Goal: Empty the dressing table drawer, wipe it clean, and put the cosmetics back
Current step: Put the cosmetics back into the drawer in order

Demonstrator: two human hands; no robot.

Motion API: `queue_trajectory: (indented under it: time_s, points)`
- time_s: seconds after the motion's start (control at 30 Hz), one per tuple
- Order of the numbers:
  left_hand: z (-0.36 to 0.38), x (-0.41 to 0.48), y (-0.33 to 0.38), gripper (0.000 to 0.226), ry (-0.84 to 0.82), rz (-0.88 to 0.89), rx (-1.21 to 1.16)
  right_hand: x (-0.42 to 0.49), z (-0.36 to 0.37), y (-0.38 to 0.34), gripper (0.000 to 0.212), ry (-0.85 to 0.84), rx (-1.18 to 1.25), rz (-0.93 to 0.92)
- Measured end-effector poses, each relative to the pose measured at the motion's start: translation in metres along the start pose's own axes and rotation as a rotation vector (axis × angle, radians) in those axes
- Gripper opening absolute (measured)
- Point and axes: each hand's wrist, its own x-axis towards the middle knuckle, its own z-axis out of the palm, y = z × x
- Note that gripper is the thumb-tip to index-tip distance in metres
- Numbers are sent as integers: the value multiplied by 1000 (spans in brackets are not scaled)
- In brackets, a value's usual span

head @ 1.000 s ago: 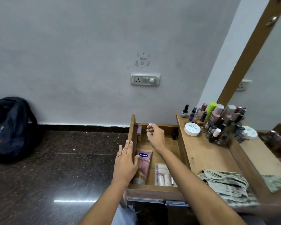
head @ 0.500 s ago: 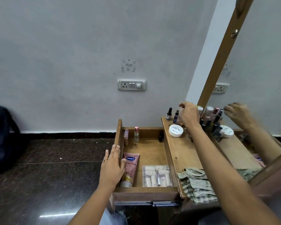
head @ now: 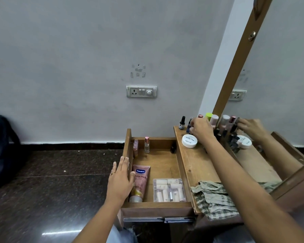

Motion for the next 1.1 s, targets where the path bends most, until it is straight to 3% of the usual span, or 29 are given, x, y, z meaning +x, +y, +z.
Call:
queue_trajectory:
  time_s: [0.3,0.47,0.57,0.67,0.83,1.1]
  points:
    - [-1,-1,0,63,3,4,-6,3,17,2,14,74,-158,-82]
    - [-3,-2,2,61,2,10,-16,6,13,-7,16,111,-61,-110]
    - [-3,-2,1,62,1,17,-24,0,0,-36,16,177,188,-179]
    - [-3,-2,1,63,-5,7,-42,-19,7,-80,15,68,395,-291]
    - [-7,-3,3,62,4,15,-28,-54,71,-130,13,-229,407,-354]
    - [-5,-2,0,61,11,40,-54,-68,157,-147,15,-284,455,-246]
